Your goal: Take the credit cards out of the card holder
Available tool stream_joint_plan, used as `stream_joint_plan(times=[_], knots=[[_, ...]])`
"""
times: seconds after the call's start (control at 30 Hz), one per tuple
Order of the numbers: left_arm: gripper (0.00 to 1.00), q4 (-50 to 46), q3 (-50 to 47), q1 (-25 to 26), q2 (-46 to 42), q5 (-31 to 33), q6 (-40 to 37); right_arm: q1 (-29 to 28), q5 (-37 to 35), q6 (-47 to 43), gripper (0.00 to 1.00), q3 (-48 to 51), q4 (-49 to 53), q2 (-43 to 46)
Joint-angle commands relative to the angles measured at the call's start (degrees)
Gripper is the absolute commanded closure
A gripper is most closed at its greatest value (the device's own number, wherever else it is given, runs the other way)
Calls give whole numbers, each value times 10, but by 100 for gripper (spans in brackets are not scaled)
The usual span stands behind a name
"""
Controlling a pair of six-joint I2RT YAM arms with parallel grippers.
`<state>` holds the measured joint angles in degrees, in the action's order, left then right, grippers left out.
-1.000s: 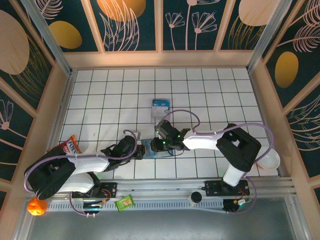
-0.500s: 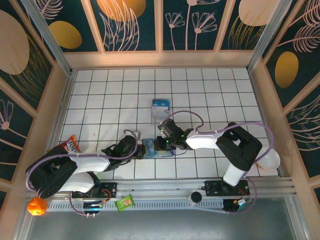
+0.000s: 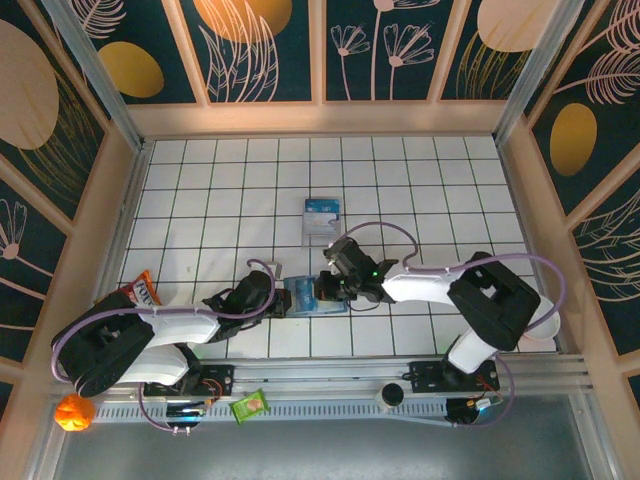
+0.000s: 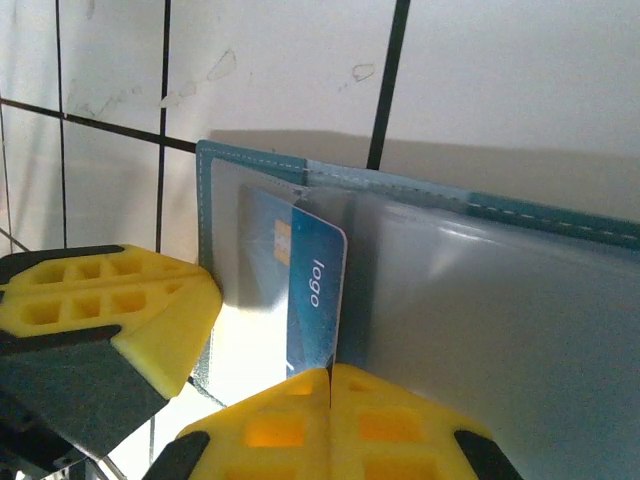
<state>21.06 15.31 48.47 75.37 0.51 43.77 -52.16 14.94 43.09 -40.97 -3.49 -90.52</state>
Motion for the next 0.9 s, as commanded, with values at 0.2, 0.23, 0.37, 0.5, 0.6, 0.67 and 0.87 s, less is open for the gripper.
stream_joint_plan(times=[0.2,0.23,0.37,0.5,0.6,0.67,0.87], knots=[[100,-44,8,-2,4,-8,-7,-28,-106,10,100,-32,137,51],[100,-44,9,-2,5,-7,-7,-28,-112,9,100,-37,149,54],[100,-41,12,-2,6,-8,-10,-34,-136,3,100,-57,189,62],[100,-40,15,-2,9,-8,-14,-37,-150,3,100,-70,215,70],[100,-38,14,-2,9,-9,-15,-38,-153,4,100,-75,223,69],[100,-37,13,-2,9,-9,-16,-41,-147,3,100,-77,218,61],[100,-30,16,-2,18,-16,-17,-50,-121,1,100,-87,183,17]])
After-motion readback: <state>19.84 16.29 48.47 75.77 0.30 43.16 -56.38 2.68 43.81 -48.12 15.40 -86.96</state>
